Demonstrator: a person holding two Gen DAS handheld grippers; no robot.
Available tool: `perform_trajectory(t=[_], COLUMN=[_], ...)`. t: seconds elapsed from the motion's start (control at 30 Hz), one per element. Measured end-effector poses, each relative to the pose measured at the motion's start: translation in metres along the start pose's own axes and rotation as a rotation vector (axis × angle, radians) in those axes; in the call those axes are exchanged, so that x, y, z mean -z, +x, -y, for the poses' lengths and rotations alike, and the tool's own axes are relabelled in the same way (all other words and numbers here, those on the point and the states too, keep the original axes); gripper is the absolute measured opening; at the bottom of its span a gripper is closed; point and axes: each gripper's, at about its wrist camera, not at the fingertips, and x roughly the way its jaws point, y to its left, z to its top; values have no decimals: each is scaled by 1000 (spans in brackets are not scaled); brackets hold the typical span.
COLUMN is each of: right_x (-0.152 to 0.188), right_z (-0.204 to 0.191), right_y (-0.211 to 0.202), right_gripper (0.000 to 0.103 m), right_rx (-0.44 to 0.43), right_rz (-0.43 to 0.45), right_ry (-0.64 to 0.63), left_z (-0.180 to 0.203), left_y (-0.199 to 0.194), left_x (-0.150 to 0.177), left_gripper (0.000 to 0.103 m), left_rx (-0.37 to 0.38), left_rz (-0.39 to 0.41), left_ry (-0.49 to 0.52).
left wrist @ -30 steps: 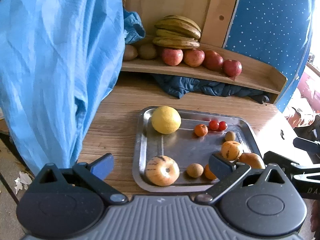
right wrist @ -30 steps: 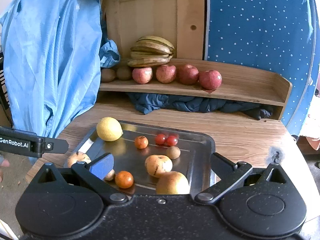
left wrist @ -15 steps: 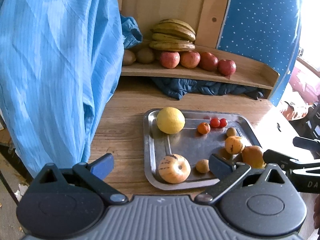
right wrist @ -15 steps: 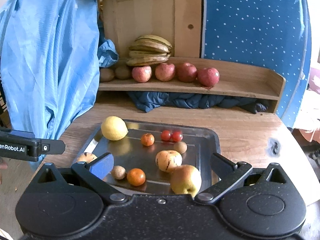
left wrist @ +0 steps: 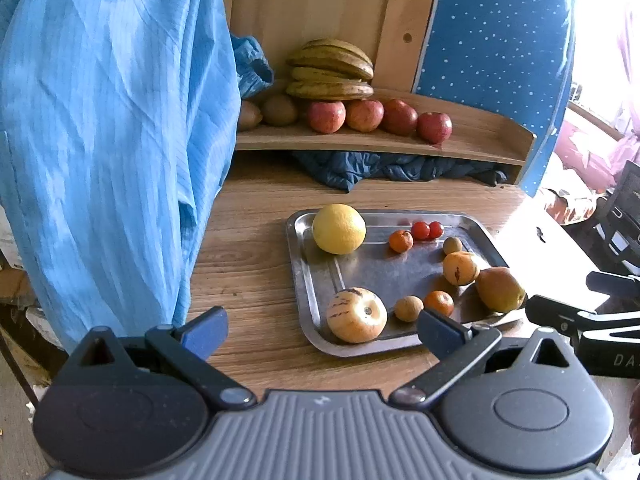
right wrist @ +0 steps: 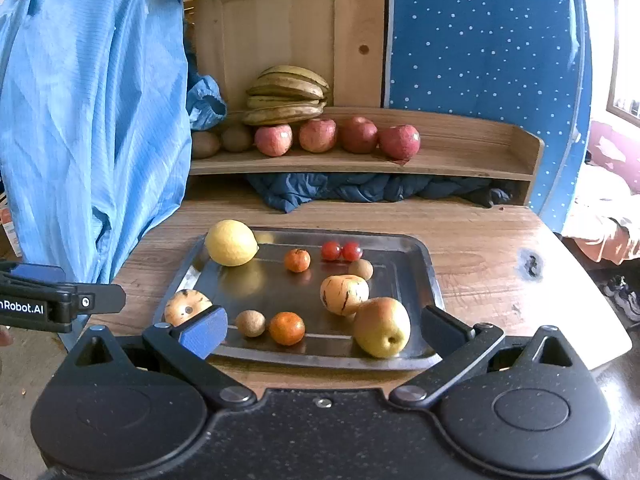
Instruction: Organize fruits
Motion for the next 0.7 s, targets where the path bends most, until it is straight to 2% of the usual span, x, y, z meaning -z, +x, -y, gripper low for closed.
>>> perform_trajectory(t=[0.43,0.7], right_x=[18,25], right_z=[-25,-28], right_y=[-33,-40], right_gripper=[102,102], right_rx=[52,65], right_rz=[43,43], right_ry=[37,39], left_z=[-10,-8], left_y=[-27,-30], left_x=[14,19], left_gripper=[103,103], left_rx=[40,55], left_rz=[36,25], left_ry=[35,38])
